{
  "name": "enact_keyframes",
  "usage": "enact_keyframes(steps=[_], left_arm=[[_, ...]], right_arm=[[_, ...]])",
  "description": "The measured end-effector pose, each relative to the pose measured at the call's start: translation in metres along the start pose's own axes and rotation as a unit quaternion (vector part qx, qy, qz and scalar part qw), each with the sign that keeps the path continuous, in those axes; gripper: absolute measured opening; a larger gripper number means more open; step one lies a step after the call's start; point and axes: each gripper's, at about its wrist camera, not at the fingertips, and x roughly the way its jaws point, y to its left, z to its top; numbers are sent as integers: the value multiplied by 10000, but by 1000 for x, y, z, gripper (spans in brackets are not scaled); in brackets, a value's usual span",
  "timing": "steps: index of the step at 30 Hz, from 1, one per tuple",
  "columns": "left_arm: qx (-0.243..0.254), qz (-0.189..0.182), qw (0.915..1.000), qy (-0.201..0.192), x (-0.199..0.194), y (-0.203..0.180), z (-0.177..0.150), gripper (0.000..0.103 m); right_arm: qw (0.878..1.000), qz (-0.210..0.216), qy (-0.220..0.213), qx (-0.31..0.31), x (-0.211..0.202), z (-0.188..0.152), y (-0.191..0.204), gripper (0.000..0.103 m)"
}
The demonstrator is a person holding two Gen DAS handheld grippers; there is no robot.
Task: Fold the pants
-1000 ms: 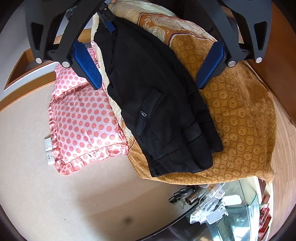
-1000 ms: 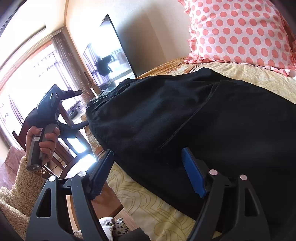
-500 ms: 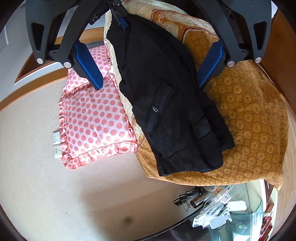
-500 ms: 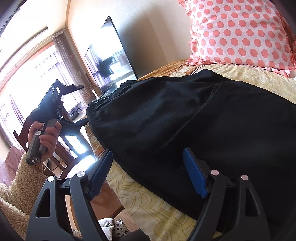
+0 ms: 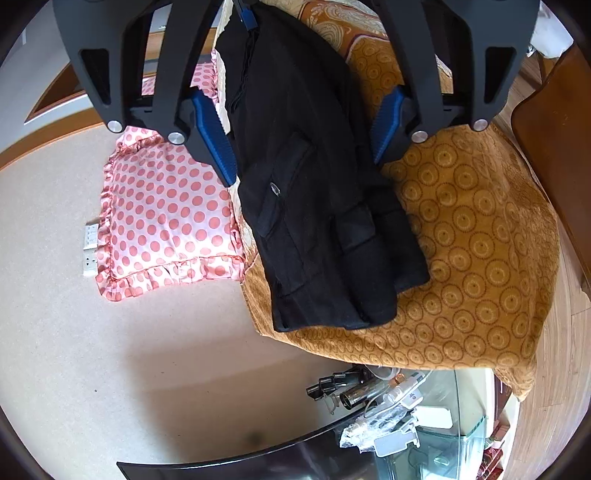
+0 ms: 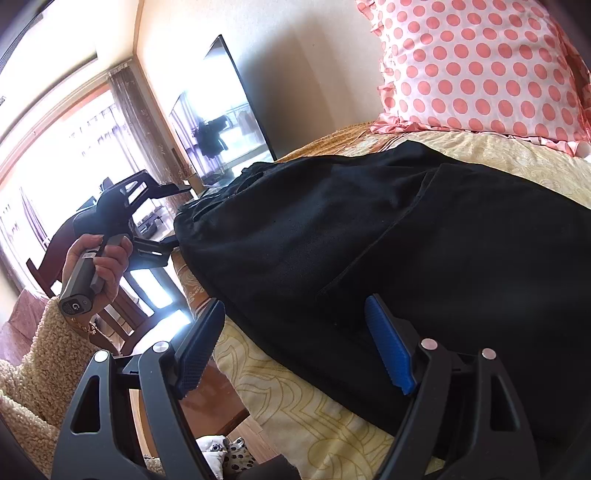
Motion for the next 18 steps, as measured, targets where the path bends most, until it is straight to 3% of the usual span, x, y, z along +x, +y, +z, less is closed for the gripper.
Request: enact_keyframes(steps=[2, 3, 4, 11, 18], left_arm=[[51, 174, 9998, -121, 2, -1, 2, 46], [120, 294, 9994, -124, 3, -2, 2, 27], [225, 425, 9987, -154, 4, -3, 3, 16], [928, 502, 9935, -431, -4, -28, -5, 10], [2000, 391, 9771, -615, -5, -92, -30, 10]], right_arm=[[10000, 24, -35, -14, -5, -2, 0, 80], [10000, 44, -78, -22, -8, -3, 0, 80], [9999, 63, -135, -25, -13, -5, 0, 80], [9985, 102, -522, 92, -48, -15, -11, 84], [9948, 36, -918, 434, -86, -33, -34, 84]])
